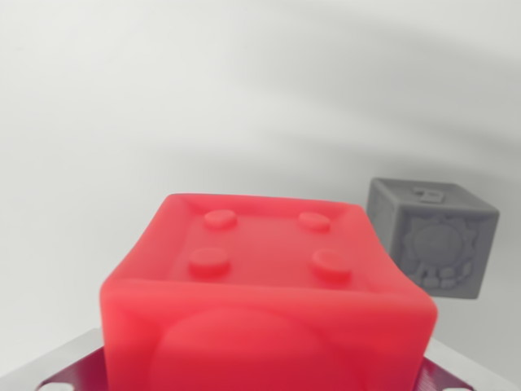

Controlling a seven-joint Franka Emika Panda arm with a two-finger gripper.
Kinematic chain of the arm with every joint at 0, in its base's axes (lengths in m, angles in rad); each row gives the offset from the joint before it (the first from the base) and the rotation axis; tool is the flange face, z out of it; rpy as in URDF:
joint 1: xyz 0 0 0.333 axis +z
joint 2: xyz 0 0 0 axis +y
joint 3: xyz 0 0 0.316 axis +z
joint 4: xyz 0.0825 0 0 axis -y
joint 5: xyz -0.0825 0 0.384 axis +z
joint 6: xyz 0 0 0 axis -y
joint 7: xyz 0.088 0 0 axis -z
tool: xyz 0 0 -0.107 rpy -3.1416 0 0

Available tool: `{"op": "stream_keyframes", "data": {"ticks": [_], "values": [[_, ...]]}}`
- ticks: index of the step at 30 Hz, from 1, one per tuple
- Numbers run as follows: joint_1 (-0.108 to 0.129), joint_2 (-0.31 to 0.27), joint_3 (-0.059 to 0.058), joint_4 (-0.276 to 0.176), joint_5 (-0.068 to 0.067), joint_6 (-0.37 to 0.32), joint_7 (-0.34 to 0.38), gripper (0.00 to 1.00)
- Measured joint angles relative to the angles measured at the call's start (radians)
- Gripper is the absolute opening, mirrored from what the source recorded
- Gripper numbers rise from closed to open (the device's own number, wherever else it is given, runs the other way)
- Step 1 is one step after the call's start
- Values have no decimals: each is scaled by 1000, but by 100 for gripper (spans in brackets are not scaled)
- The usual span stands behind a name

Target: Destack cube

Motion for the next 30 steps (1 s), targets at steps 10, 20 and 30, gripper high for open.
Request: {"op": "stream_keyframes", "data": {"ticks": [10, 20, 30], "values": [[25, 7, 21, -1, 4, 8, 27, 0], [52, 17, 44, 0, 7, 16, 57, 0], [78, 28, 65, 4, 10, 24, 86, 0]]}}
